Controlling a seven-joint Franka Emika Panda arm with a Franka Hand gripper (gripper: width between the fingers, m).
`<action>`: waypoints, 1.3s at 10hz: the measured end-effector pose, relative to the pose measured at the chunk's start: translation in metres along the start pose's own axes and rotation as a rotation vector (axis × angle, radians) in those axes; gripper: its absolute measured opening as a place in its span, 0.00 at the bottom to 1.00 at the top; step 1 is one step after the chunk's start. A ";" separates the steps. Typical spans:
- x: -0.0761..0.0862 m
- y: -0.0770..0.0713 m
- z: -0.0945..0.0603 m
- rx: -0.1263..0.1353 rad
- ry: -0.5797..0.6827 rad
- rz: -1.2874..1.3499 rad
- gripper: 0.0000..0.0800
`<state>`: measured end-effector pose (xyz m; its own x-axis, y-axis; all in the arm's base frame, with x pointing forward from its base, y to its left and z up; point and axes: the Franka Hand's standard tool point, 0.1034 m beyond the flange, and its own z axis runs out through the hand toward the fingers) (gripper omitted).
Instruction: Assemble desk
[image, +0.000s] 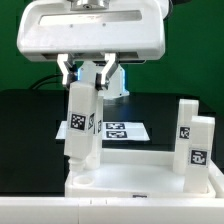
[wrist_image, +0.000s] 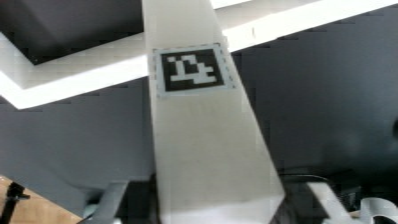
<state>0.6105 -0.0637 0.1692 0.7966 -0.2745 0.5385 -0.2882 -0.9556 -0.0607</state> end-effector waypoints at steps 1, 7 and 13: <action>0.003 0.009 -0.004 0.002 0.004 -0.019 0.36; 0.010 0.015 -0.016 0.043 -0.030 -0.023 0.36; 0.010 0.027 -0.008 0.076 -0.030 -0.032 0.36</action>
Offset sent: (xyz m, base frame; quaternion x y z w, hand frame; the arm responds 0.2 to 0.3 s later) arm 0.0010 0.0079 0.0327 -0.0098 -0.0677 -0.0335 0.9971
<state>0.6062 -0.0918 0.1790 0.8206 -0.2456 0.5161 -0.2221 -0.9690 -0.1081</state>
